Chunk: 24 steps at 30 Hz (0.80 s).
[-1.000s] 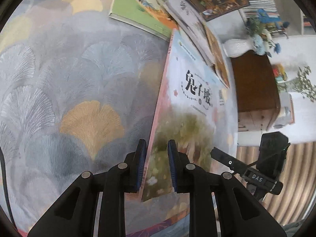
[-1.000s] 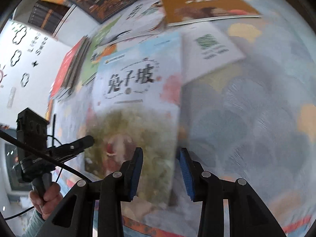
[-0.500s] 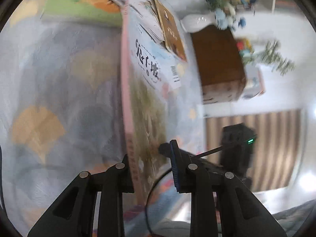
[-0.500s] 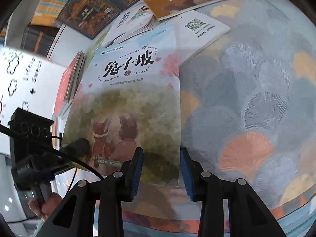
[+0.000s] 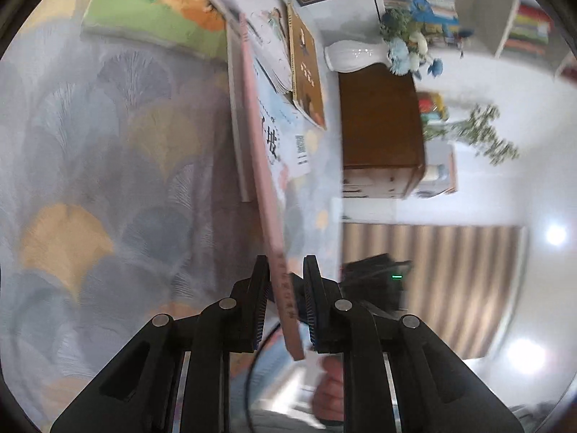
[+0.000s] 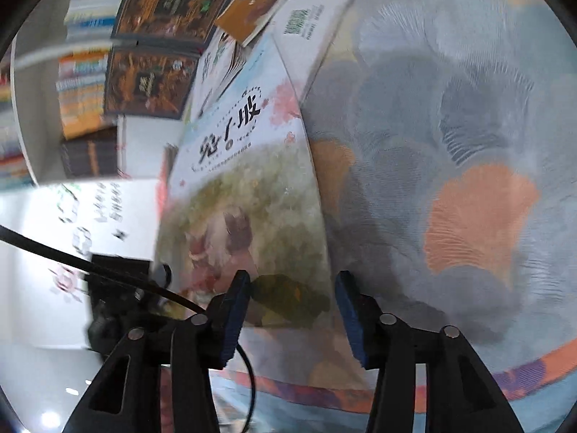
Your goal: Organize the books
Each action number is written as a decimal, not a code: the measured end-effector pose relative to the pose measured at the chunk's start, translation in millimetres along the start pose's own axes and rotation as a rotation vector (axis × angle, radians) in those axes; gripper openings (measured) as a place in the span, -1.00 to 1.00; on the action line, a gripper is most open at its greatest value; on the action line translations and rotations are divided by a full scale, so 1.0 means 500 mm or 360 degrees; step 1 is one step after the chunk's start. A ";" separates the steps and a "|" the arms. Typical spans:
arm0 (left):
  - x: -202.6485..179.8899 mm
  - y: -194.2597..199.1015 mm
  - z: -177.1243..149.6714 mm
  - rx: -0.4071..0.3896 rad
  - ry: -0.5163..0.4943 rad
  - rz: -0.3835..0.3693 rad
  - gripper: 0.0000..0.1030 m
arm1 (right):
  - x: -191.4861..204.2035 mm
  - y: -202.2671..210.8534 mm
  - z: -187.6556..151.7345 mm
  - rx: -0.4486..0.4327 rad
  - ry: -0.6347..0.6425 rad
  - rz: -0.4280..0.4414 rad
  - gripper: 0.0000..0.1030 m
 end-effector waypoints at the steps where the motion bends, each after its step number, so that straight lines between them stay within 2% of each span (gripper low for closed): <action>1: 0.004 0.001 0.001 0.0009 0.0052 -0.0063 -0.72 | 0.000 -0.004 0.003 -0.0004 -0.0027 0.0047 0.06; 4: 0.013 0.000 0.005 0.0042 0.0183 -0.0192 -0.72 | 0.005 -0.011 0.018 -0.0024 -0.0083 0.0169 0.01; 5: 0.015 0.000 0.005 0.0047 0.0193 -0.0199 -0.72 | 0.010 -0.009 0.022 -0.0036 -0.0078 0.0177 -0.07; 7: 0.011 0.001 0.007 0.0043 0.0143 -0.0119 -0.72 | 0.027 -0.013 0.023 -0.0059 -0.0030 0.0123 -0.30; 9: 0.010 0.005 0.014 0.0022 0.0059 0.0035 -0.72 | 0.050 -0.010 0.020 -0.0092 0.0066 0.0055 -0.51; 10: 0.009 0.003 0.015 0.0019 0.0013 0.0124 -0.72 | 0.057 -0.009 0.021 -0.0104 0.0117 -0.0006 -0.56; 11: 0.007 0.000 0.016 0.0014 -0.0038 0.0207 -0.72 | 0.068 -0.007 0.019 -0.0123 0.0205 -0.0105 -0.56; 15: -0.026 -0.025 -0.001 -0.0013 -0.0430 0.0686 -0.72 | 0.120 -0.018 0.001 -0.0164 0.0579 -0.0486 -0.57; 17: -0.052 -0.031 -0.015 -0.0043 -0.0594 0.0798 -0.72 | 0.143 -0.022 -0.013 -0.0168 0.0746 -0.0620 -0.57; 19: -0.074 -0.020 -0.025 -0.0085 -0.0645 0.0769 -0.72 | 0.166 -0.017 -0.031 -0.0171 0.0873 -0.0675 -0.57; 21: -0.091 0.006 -0.031 -0.0137 -0.0645 0.0695 -0.71 | 0.181 -0.008 -0.044 -0.0180 0.0972 -0.0683 -0.56; 24: -0.106 0.038 -0.034 -0.0177 -0.0669 0.0660 -0.71 | 0.214 0.002 -0.073 -0.0188 0.1114 -0.0706 -0.55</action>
Point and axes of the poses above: each gripper's, at about its wrist camera, not at the fingertips, and y roughly against the way its jaws point, x to its left, z to its top, the point moved 6 cm from there along -y, roughly the way its jaws point
